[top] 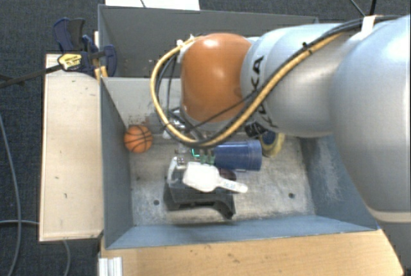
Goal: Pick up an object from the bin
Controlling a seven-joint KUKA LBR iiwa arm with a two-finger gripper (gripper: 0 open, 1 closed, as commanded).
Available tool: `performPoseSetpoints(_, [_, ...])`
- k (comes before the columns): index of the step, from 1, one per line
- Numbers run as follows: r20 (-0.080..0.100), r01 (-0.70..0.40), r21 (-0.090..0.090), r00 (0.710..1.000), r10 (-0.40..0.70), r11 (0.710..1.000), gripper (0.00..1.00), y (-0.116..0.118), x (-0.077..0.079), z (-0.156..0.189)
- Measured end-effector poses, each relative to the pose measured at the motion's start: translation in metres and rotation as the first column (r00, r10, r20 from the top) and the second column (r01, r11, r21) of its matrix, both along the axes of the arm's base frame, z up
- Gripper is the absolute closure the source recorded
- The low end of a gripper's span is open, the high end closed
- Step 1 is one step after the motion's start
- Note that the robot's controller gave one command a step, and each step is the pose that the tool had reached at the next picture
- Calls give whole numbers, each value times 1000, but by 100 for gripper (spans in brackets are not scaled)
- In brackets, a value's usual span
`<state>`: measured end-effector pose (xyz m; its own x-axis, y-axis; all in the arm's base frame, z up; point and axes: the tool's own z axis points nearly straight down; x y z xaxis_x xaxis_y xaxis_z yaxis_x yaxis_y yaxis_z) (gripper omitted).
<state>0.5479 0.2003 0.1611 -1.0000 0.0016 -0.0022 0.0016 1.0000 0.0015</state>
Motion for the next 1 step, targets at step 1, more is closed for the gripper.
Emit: performPoseSetpoints(1, [7, -56, 2, 998, 56, 998, 0, -10, -10, -12])
